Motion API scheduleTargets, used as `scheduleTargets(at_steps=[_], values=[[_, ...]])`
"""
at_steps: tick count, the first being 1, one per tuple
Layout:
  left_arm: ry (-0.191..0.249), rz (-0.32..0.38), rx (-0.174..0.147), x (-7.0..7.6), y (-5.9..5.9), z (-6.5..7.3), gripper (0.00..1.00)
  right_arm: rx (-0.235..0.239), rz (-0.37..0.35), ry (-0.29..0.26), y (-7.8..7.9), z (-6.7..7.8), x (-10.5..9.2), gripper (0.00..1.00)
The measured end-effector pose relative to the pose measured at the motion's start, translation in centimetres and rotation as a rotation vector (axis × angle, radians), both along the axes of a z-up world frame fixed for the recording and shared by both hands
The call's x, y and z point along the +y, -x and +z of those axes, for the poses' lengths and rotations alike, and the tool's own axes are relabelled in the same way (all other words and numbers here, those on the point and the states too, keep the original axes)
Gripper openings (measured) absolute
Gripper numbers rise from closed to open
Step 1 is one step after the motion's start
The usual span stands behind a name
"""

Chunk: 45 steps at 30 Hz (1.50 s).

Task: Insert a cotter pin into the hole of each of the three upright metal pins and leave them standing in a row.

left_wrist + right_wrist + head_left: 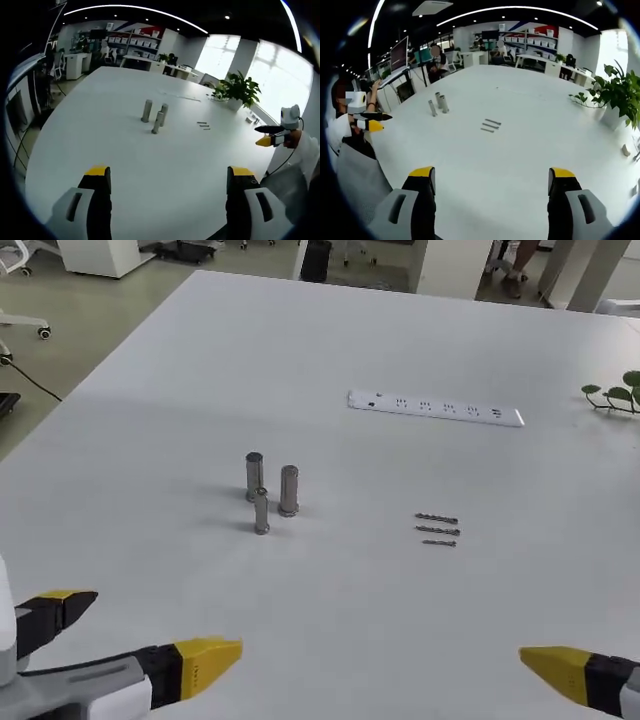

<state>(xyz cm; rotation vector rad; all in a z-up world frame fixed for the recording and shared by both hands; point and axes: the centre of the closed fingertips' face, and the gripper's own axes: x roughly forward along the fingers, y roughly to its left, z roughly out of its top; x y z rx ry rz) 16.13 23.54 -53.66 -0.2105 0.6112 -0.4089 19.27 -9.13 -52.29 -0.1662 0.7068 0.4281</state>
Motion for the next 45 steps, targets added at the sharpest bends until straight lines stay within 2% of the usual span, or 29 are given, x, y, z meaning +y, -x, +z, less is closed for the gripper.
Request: scheduleTargets(at_steps=[1, 5, 8, 10, 13, 16, 25, 27, 32, 42, 45], values=[[-0.01, -0.009, -0.026, -0.1, -0.5, 0.2, 0.93, 0.001, 0.002, 0.0, 0.0, 0.0, 0.0, 0.91], [-0.032, -0.034, -0.05, -0.4, -2.1, -0.1, 0.92, 0.006, 0.004, 0.002, -0.1, -0.2, 0.0, 0.91], [-0.038, -0.048, -0.102, -1.0, -3.3, 0.1, 0.92, 0.006, 0.002, 0.001, -0.1, -0.2, 0.0, 0.91], [-0.031, -0.058, -0.115, -1.4, -3.9, 0.0, 0.9, 0.007, 0.0, 0.002, -0.1, -0.2, -0.1, 0.91], [0.007, -0.045, -0.128, -1.7, -5.0, 0.1, 0.85, 0.009, -0.005, 0.0, -0.1, -0.2, -0.2, 0.91], [-0.012, -0.057, -0.155, -2.0, -6.3, 0.3, 0.81, 0.014, -0.005, 0.003, -0.1, -0.3, -0.3, 0.91], [-0.04, -0.107, -0.18, -2.8, -9.1, 0.3, 0.73, 0.016, -0.006, 0.004, -0.1, -0.2, -0.3, 0.9], [-0.05, -0.111, -0.182, -2.8, -9.7, 0.1, 0.68, 0.017, -0.007, 0.005, 0.0, -0.2, -0.3, 0.9], [-0.108, -0.127, -0.183, -2.6, -11.2, -0.6, 0.57, 0.018, -0.011, 0.007, 0.1, -0.2, -0.5, 0.9], [-0.136, -0.168, -0.192, -3.2, -13.5, -1.3, 0.45, 0.034, -0.015, 0.007, 0.7, -0.8, -0.2, 0.89], [-0.146, -0.18, -0.201, -3.3, -14.0, -1.3, 0.38, 0.045, -0.004, 0.009, 0.9, -1.1, 0.3, 0.88]])
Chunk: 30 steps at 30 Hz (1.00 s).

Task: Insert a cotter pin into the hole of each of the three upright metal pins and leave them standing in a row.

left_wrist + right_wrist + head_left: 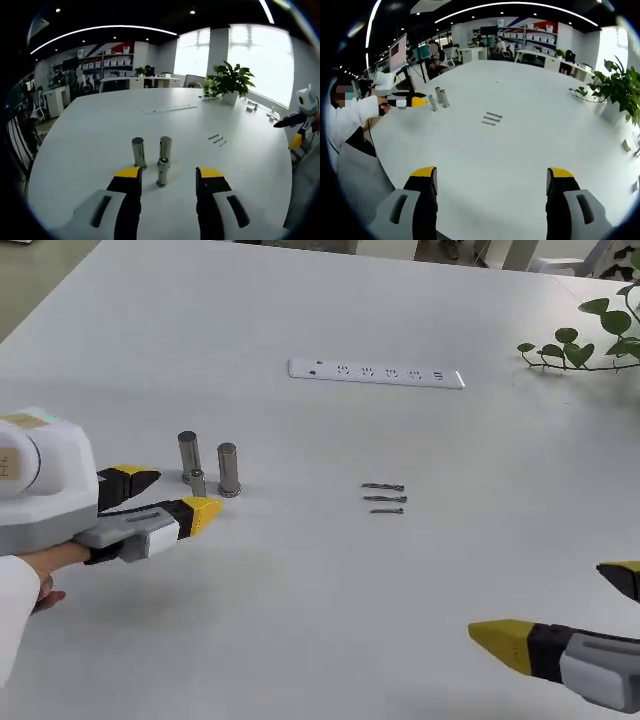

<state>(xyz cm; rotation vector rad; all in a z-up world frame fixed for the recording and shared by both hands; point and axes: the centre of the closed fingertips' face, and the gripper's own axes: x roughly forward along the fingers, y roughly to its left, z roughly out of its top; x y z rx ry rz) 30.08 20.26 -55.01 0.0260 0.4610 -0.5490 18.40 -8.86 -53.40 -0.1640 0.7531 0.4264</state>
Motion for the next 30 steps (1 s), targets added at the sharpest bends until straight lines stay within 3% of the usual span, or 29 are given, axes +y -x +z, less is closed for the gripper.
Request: scheduleTargets(at_steps=[3, 7, 18, 24, 30], values=[[-0.023, -0.002, -0.015, 0.2, -0.5, 0.0, 0.29, 0.001, 0.01, -0.001, 0.0, 0.0, 0.4, 0.88], [-0.043, -0.016, -0.01, 0.3, -0.9, -0.4, 0.16, 0.0, 0.015, 0.001, 0.0, 0.1, 0.4, 0.88], [-0.072, -0.053, 0.007, -0.5, -1.4, -1.4, 0.14, 0.001, -0.008, 0.001, 0.3, 0.2, -0.4, 0.88], [-0.085, -0.036, 0.011, -0.4, -1.9, -1.7, 0.1, 0.002, -0.017, 0.002, 0.5, 0.3, -0.6, 0.87], [-0.056, -0.035, 0.023, -0.7, -1.8, -1.7, 0.06, 0.004, -0.02, 0.001, 0.6, 0.3, -0.8, 0.87]])
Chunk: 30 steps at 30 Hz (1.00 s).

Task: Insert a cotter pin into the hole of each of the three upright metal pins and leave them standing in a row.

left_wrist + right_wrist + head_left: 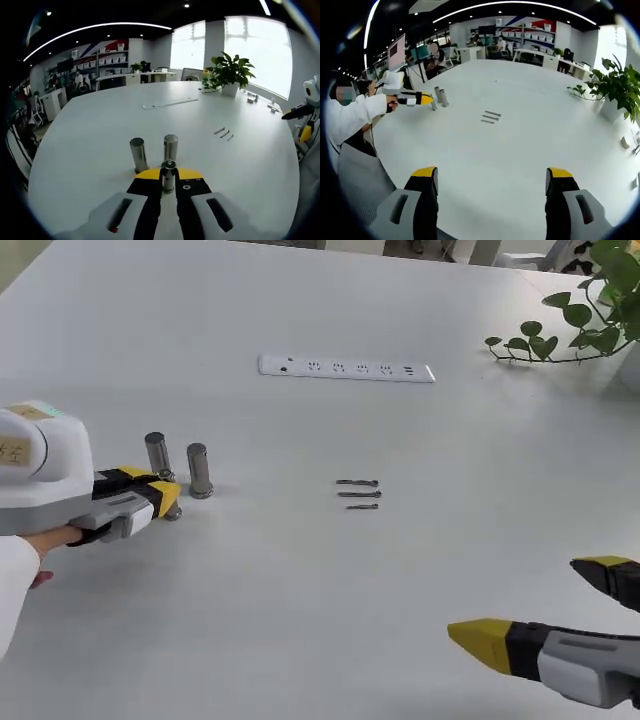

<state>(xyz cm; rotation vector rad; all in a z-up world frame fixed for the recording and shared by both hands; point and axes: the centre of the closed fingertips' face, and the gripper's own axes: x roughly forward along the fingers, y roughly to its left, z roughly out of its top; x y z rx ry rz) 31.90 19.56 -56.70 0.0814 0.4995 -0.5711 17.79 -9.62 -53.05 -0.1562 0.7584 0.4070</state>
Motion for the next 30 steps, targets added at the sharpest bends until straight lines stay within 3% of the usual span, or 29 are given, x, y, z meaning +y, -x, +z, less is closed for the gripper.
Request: scheduleTargets(at_steps=[4, 6, 8, 11, 13, 20, 22, 28, 30], values=[[-0.017, -0.019, -0.008, -0.1, 0.2, 0.1, 0.06, -0.001, 0.003, -0.003, 0.0, 0.0, 0.2, 0.87], [-0.047, -0.056, -0.031, -0.4, 0.6, 0.3, 0.06, -0.001, 0.006, -0.003, 0.0, 0.1, 0.3, 0.87], [-0.072, -0.087, -0.057, -1.0, 1.3, 0.8, 0.06, -0.003, 0.009, -0.004, -0.1, 0.2, 0.5, 0.86], [-0.096, -0.079, -0.061, -1.6, 2.3, 1.3, 0.05, 0.0, 0.011, -0.003, 0.0, 0.2, 0.6, 0.86], [-0.114, -0.091, -0.102, -2.4, 3.2, 2.1, 0.05, -0.004, 0.014, -0.003, 0.0, 0.3, 0.7, 0.86], [-0.069, -0.129, -0.114, -6.2, 6.3, 3.6, 0.05, 0.0, 0.029, -0.011, 0.5, 0.1, 1.4, 0.85], [-0.081, -0.149, -0.114, -7.1, 6.9, 3.5, 0.05, 0.0, 0.041, -0.011, 0.7, 0.1, 1.6, 0.85], [-0.058, -0.174, -0.099, -9.5, 8.0, 2.8, 0.05, -0.006, 0.047, -0.015, 1.1, 0.3, 1.8, 0.85], [-0.039, -0.174, -0.079, -10.2, 8.3, 2.4, 0.05, -0.007, 0.049, -0.016, 1.2, 0.3, 1.8, 0.85]])
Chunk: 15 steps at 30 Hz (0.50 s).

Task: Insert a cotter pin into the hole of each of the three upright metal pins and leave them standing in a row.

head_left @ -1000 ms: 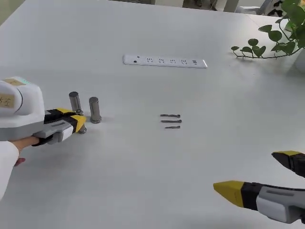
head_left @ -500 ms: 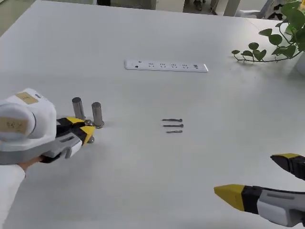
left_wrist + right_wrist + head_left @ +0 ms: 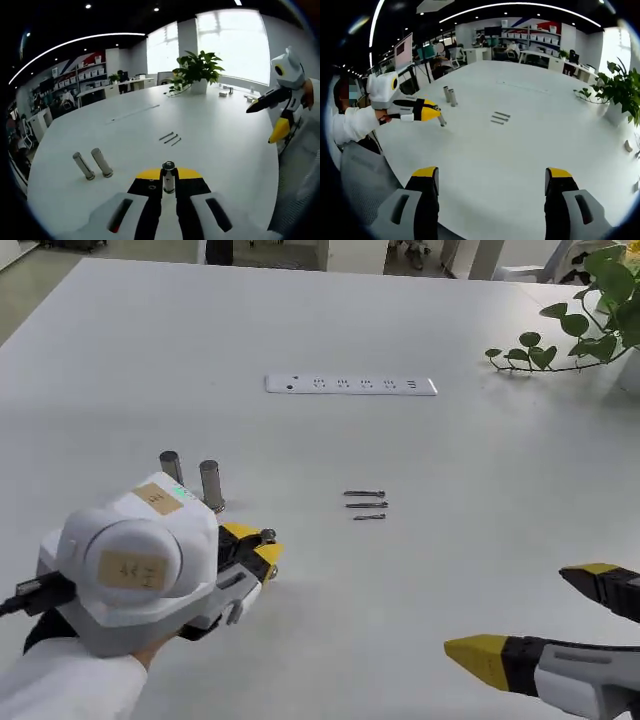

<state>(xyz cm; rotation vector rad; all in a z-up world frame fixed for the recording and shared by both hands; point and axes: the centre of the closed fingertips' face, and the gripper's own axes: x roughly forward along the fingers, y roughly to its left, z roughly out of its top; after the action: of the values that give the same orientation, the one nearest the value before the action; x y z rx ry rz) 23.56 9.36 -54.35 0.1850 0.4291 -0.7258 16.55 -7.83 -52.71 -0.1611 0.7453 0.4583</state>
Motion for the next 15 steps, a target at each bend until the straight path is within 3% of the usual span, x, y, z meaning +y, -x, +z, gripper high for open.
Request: scheduleTargets(at_steps=[9, 15], values=[[0.002, -0.023, 0.031, -1.6, 1.1, -1.2, 0.05, 0.002, 0.0, 0.004, 0.6, -0.1, -0.2, 0.85], [-0.011, -0.022, 0.027, -1.9, 1.2, -1.5, 0.05, 0.002, -0.001, 0.004, 0.8, -0.1, -0.1, 0.85]])
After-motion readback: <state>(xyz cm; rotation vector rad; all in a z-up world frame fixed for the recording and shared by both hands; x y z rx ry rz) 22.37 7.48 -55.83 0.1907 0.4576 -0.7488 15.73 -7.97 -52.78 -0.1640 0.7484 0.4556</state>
